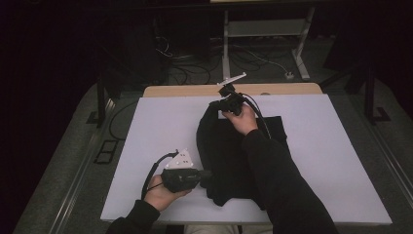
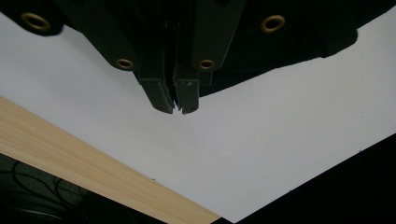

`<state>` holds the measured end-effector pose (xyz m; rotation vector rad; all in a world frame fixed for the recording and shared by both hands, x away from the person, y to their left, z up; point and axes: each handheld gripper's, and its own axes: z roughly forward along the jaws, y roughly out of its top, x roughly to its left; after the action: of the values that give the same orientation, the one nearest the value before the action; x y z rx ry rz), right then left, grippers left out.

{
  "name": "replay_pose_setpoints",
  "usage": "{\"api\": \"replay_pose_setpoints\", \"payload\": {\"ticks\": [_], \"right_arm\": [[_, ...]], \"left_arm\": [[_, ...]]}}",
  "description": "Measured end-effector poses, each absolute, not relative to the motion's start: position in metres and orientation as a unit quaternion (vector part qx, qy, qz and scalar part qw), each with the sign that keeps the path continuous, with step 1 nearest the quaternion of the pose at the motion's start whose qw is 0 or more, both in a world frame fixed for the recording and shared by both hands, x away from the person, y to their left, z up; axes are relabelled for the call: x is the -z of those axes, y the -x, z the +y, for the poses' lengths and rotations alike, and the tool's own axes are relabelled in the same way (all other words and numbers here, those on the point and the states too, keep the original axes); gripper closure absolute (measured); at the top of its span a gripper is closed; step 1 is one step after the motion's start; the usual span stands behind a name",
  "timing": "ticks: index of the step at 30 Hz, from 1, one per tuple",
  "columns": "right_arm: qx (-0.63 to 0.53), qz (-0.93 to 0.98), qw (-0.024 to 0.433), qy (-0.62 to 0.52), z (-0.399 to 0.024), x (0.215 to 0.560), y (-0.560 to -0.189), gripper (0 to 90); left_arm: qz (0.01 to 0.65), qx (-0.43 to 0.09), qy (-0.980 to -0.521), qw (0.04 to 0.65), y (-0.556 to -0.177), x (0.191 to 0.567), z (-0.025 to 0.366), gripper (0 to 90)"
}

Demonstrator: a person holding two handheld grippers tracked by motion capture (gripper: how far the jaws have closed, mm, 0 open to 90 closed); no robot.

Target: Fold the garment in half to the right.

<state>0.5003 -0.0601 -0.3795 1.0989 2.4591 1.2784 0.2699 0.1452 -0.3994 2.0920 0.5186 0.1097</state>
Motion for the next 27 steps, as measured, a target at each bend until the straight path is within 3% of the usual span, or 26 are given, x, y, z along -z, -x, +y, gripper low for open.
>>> {"api": "replay_pose_setpoints", "payload": {"ticks": [27], "right_arm": [[-0.436, 0.800, 0.102, -0.400, -0.125, 0.369, -0.490, 84.8]], "left_arm": [[0.151, -0.015, -0.863, 0.483, -0.276, 0.383, 0.081, 83.9]]}}
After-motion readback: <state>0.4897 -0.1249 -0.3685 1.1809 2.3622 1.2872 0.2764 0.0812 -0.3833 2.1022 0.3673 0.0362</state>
